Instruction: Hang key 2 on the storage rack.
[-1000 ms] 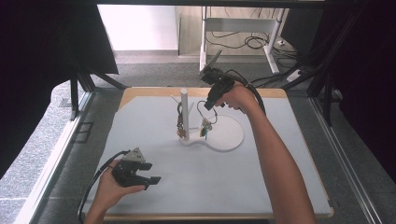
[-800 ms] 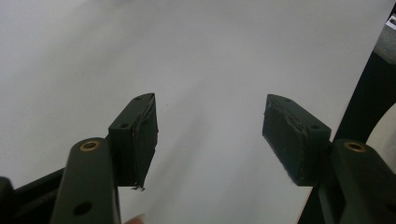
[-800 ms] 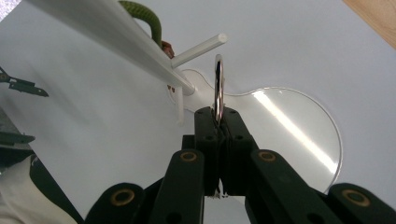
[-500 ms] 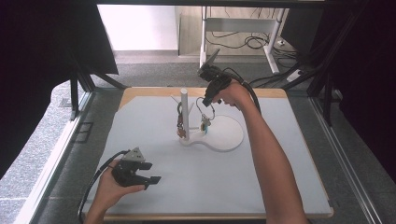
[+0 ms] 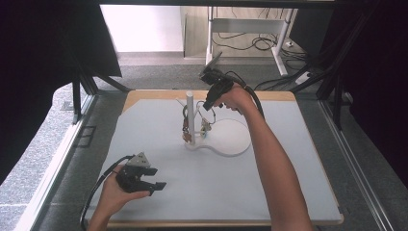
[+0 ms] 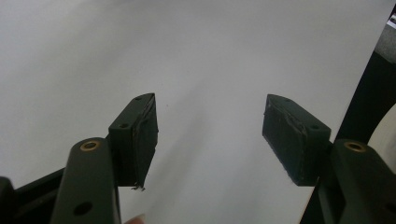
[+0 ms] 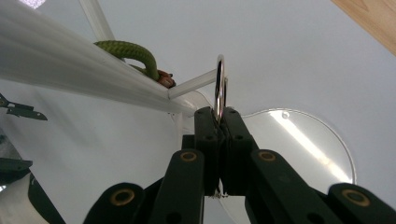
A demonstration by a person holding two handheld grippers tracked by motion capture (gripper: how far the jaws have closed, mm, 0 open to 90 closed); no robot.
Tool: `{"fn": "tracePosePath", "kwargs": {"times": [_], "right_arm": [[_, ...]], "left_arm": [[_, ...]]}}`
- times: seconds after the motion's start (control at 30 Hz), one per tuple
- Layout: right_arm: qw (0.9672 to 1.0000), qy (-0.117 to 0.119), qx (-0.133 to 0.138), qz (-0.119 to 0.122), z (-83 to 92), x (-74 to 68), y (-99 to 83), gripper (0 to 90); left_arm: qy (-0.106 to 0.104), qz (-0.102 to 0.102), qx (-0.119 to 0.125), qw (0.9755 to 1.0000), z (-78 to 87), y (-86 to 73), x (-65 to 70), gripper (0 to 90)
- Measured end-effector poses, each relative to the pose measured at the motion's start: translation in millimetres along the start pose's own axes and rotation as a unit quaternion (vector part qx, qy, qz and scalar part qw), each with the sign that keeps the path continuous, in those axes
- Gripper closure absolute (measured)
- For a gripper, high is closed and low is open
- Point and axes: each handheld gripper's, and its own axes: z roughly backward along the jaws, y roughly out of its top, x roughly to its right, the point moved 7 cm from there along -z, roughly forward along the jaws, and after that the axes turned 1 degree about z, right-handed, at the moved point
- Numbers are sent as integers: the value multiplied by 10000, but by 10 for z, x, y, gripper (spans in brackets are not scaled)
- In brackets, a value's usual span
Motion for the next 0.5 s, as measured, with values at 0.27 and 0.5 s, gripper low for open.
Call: {"fn": "tracePosePath", "kwargs": {"times": [0.27, 0.5], "right_arm": [[9998, 152, 38, 93, -74, -101, -25, 870], [9997, 214, -52, 98, -196, -147, -91, 867]], "left_arm": [[18, -23, -24, 10000, -9, -3, 1, 364], [-127, 8, 62, 9999, -10, 12, 35, 364]]}}
